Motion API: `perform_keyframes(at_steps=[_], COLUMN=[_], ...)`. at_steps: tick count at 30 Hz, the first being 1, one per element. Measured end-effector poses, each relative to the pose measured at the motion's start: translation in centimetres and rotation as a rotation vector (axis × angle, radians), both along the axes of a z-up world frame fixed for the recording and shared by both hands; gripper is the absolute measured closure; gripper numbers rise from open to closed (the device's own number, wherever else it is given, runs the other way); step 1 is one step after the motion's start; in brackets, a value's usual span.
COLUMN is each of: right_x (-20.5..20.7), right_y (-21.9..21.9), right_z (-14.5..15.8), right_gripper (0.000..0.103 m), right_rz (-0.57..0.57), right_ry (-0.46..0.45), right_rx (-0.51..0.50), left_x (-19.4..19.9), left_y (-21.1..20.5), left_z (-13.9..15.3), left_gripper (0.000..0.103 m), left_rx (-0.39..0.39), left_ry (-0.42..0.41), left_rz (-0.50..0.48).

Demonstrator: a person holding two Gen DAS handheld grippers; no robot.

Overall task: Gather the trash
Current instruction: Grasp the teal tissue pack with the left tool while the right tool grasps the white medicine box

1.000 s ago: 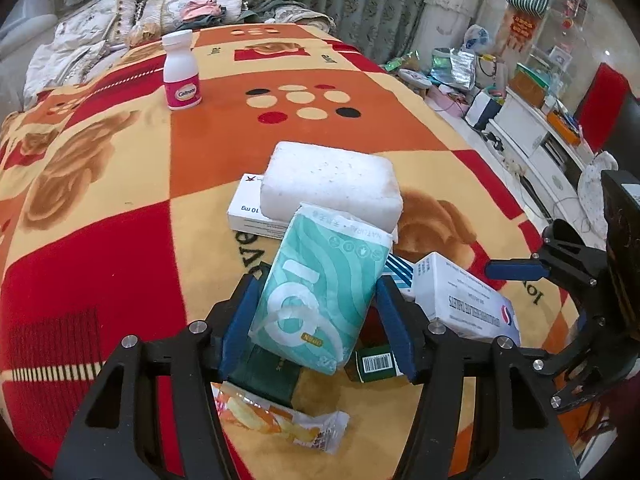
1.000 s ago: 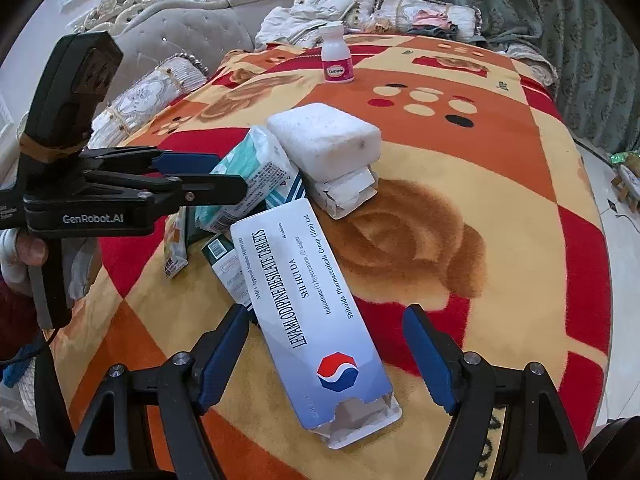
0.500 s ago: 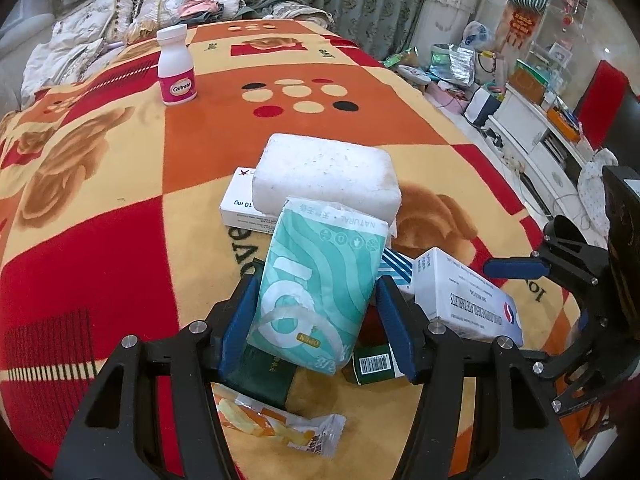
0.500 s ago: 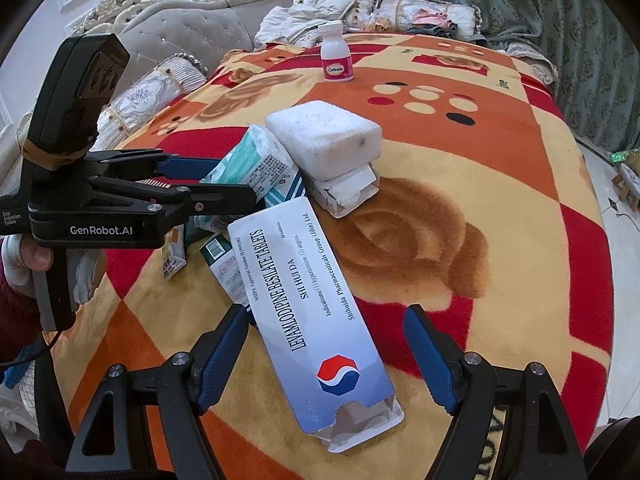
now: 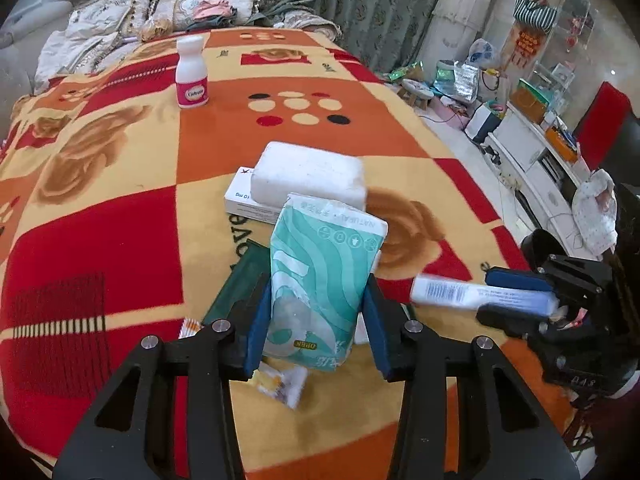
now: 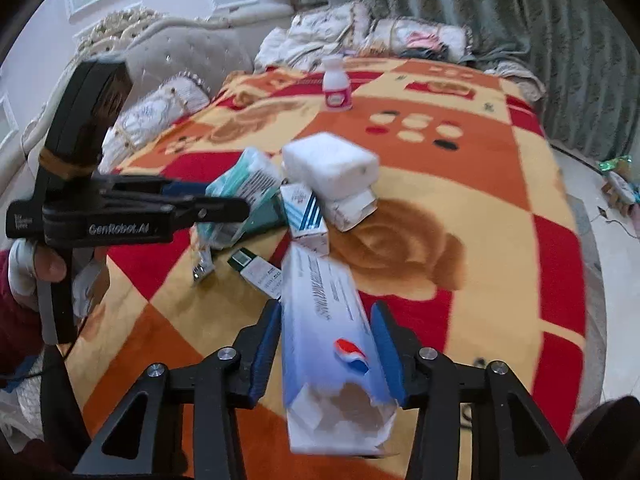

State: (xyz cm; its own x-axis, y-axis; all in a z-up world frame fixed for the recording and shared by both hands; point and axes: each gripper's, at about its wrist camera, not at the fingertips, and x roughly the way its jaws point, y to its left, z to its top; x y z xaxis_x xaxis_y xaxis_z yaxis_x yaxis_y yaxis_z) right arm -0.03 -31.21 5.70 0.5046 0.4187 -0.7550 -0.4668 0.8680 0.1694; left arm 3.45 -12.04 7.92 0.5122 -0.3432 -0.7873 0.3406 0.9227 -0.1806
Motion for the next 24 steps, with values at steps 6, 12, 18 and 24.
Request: perform_keyframes(at_steps=[6,12,18,24], right_x=[-2.1,-3.6,-1.8,0.6], right_y=[-1.1,-2.3,-3.5,-2.8], right_z=[0.6,-0.1,-0.8,-3.8], right_gripper=[0.070,0.053,0.037,0.036], right_rz=[-0.017,-0.059,-0.120,-0.121], right_ry=[0.007,-0.004,0.020,0.070], right_rx=[-0.007,-0.012,-0.018,-0.106], left_x=[-2.1,-3.4,-3.7,-3.9], left_y=[-1.2,-1.7,-1.8,-1.7], left_z=[1.1,1.5,1.3,0.8], left_gripper=[0.062,0.062,0.062,0.062], left_rx=[-0.015,-0.014,-0.010,-0.020], left_ry=[-0.011,-0.012,-0.009,0.005], left_rz=[-0.014,-0.019,-0.019,-0.016])
